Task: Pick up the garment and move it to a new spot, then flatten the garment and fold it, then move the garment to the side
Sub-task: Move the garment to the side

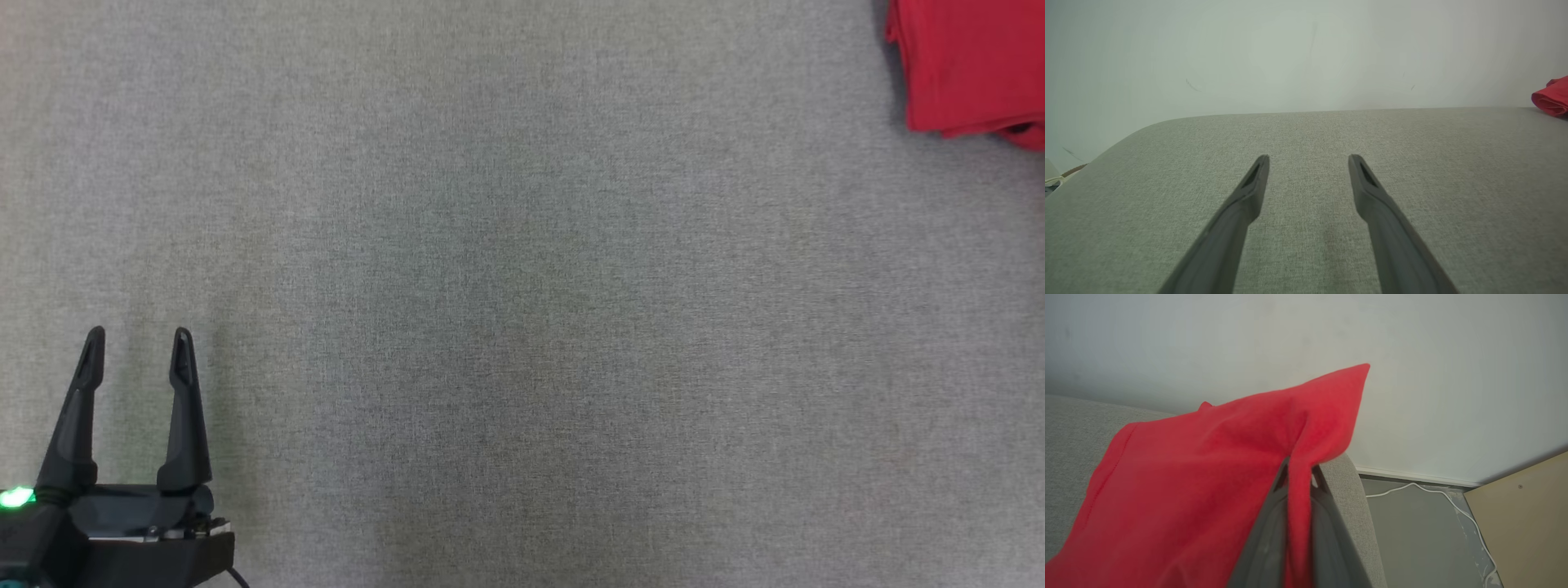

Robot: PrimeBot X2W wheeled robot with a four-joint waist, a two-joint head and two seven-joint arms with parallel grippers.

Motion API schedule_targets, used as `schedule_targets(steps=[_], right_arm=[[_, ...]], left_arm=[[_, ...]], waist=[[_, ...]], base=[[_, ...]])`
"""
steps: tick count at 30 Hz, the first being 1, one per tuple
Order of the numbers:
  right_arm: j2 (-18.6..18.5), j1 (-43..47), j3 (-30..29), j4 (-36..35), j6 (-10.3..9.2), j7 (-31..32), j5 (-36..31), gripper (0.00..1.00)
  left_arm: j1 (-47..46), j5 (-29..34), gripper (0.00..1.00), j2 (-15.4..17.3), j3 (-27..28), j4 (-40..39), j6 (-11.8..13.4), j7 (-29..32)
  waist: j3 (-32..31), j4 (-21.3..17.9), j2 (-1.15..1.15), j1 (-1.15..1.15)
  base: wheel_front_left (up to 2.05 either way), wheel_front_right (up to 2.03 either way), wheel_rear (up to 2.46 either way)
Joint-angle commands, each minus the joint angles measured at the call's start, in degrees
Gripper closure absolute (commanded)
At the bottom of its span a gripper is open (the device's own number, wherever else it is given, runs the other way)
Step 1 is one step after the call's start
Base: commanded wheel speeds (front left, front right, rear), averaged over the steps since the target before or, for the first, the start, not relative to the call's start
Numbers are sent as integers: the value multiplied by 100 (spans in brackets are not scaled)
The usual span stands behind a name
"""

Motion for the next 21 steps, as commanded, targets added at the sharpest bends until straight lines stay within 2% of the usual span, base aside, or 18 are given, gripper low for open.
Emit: schedule_targets(steps=[1, 5, 6, 7, 17, 21], right_arm=[[-25, -113, 82, 103, -7, -92, -29, 100], [55, -238, 208, 295, -7, -181, -33, 100], [60, -268, 238, 356, -7, -209, -80, 64], [84, -291, 281, 441, -7, -202, -104, 0], [237, -564, 569, 835, -7, -551, -428, 0], [418, -548, 371, 913, -7, -968, -153, 0]], left_arm=[[-5, 28, 0, 41, 19, -50, 4, -6], [-32, 42, 0, 38, 14, -65, 30, -6], [-43, 45, 0, 41, 11, -62, 33, -6], [-50, 49, 0, 46, 12, -61, 38, -6], [-47, 24, 0, 20, 1, 56, 57, -6], [-24, -21, 0, -1, 2, 117, 69, -6]], waist=[[80, 25, -1, -1], [160, 3, -1, -1], [170, -4, -1, -1], [175, -14, -1, -1], [59, -88, -1, -1], [-100, -112, -1, -1]], base=[[0, 0, 0], [0, 0, 0], [0, 0, 0], [0, 0, 0], [0, 0, 0], [0, 0, 0]])
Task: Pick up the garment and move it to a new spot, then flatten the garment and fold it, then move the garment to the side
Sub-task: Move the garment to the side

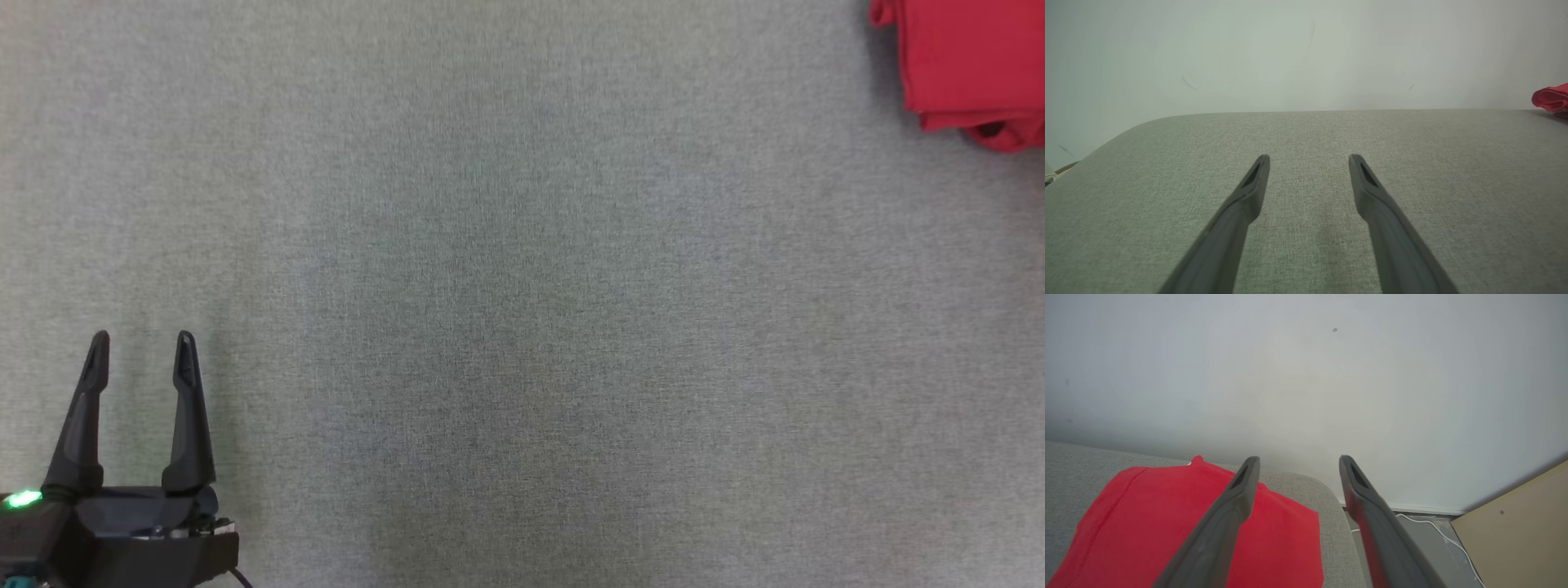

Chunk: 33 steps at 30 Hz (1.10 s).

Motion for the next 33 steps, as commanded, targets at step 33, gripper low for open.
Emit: schedule_targets(steps=[33], right_arm=[[2596, 4415, -4067, -2756, -5, -1062, -1258, 0]], left_arm=[[791, -256, 0, -207, -11, 692, 120, -6]], waist=[[-2247, -277, 0, 0]], base=[[0, 0, 0]])
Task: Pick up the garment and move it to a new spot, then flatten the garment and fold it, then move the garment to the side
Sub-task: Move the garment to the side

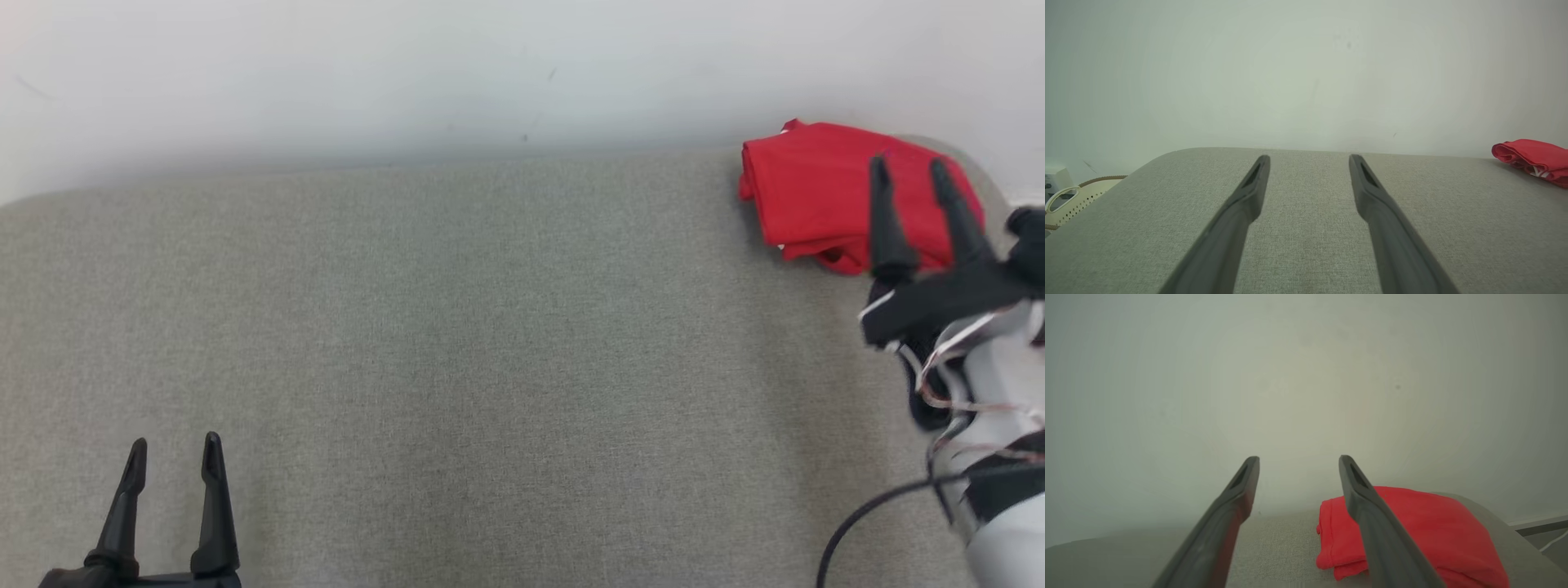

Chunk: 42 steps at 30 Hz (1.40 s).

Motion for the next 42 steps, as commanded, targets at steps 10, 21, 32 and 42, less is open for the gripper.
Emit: schedule_targets(steps=[10, 21, 32, 42], right_arm=[[658, 1303, -199, -857, -5, -21, -763, 0], [1233, 2614, -658, -1615, -5, -20, -2124, 0], [1662, 3483, -822, -2225, -5, -21, -2981, 0], [1680, 3550, -868, -2194, -5, -21, -3007, 0]], left_arm=[[128, -79, 0, -22, -104, 106, -7, -6], [229, -105, 0, -31, -147, 192, 40, -6], [315, 2, 0, -32, -162, 355, 136, -6], [398, 84, 0, -35, -174, 467, 369, -6]], waist=[[-251, -21, 1, 1], [-433, 27, 1, 1], [-573, 35, 1, 1], [-609, 122, 1, 1]], base=[[0, 0, 0], [0, 0, 0], [0, 0, 0], [0, 0, 0]])
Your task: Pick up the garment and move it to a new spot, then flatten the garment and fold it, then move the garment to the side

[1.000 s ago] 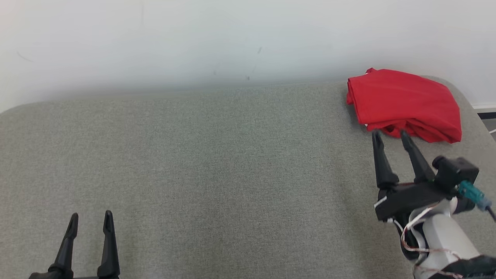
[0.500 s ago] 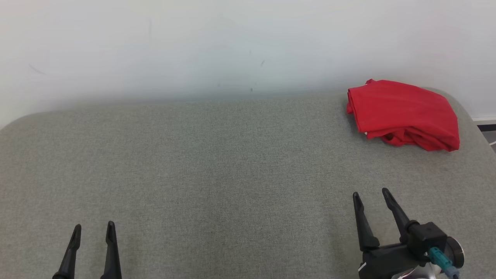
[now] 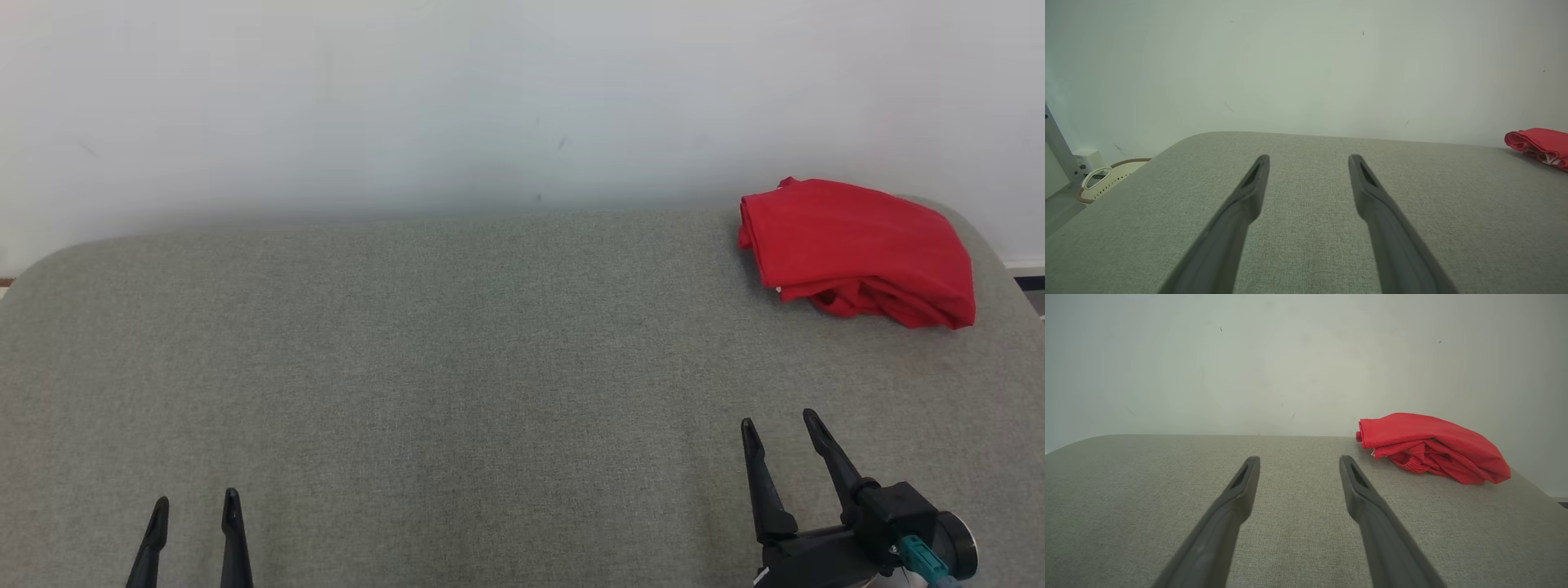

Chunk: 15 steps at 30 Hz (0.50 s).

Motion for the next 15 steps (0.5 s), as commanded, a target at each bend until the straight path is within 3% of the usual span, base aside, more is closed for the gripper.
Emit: schedule_targets(steps=[1, 15], right_arm=[[3, 52, -1, 14, -5, -22, -27, 0], [15, 29, -7, 45, -5, -22, 21, 0]], left_arm=[[58, 17, 0, 2, 1, 26, 44, -6], [69, -51, 0, 2, 10, 44, 13, -6]], waist=[[2, 20, 0, 0], [-1, 38, 0, 0]], base=[[0, 0, 0], [0, 0, 0]])
